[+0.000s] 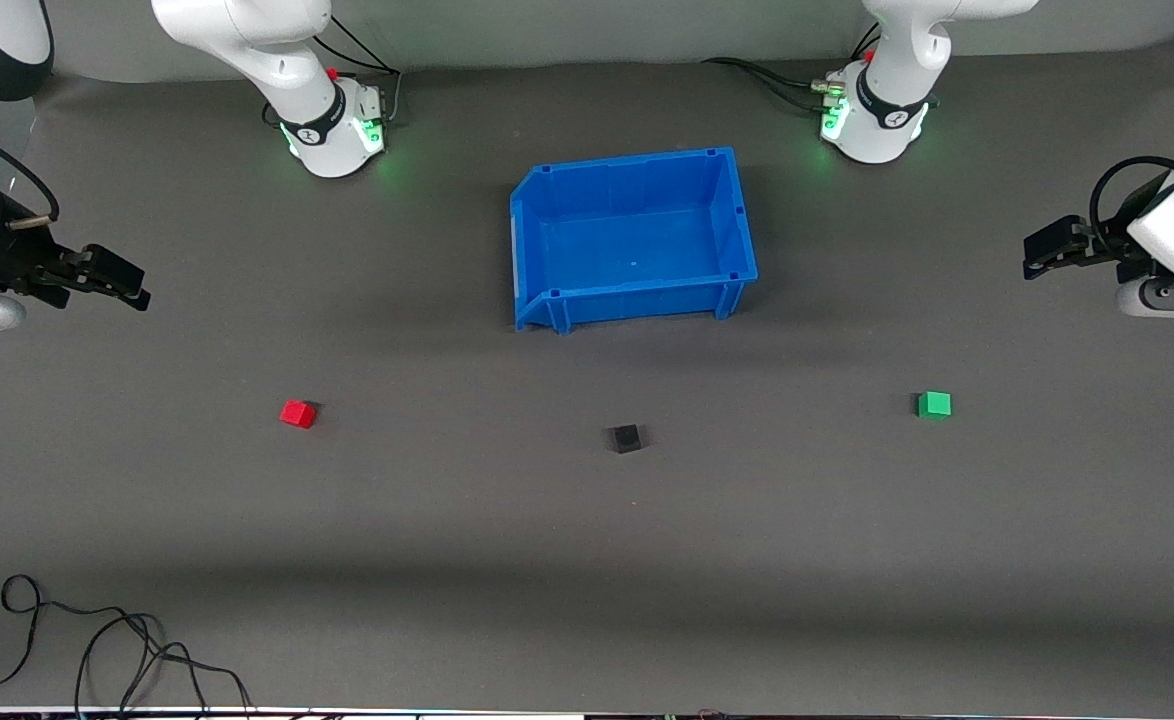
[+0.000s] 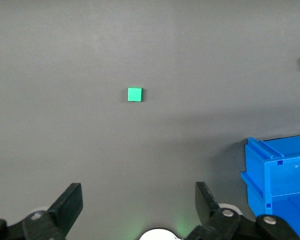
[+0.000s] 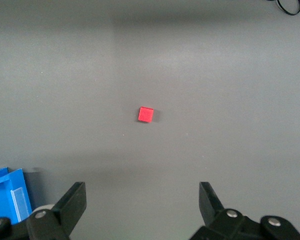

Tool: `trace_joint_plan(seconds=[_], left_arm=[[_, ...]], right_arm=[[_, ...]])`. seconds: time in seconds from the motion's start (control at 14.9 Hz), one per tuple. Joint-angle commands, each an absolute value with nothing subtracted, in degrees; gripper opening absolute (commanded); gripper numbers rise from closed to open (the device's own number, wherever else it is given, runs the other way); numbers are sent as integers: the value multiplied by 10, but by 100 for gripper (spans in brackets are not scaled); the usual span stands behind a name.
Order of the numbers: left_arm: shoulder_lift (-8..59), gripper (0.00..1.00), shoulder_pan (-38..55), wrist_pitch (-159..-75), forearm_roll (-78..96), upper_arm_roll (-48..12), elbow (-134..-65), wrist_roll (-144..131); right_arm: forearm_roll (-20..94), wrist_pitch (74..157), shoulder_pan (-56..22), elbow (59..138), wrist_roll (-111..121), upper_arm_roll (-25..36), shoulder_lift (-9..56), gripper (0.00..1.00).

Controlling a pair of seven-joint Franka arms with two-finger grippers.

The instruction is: Attach green and red cubes to black cube

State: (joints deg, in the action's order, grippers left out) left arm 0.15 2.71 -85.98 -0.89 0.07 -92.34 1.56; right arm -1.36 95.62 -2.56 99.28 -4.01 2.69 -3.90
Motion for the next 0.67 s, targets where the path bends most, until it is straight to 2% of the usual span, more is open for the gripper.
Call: trace_joint_plan(seconds=[0.0, 0.6], left_arm=[[1, 100, 25, -861, -17, -2, -920, 8], [10, 100, 25, -861, -16, -1, -912, 8]], right_arm=[[-20, 950, -31, 989, -50, 29, -39, 100], [-20, 942, -33, 988, -50, 31, -40, 100]])
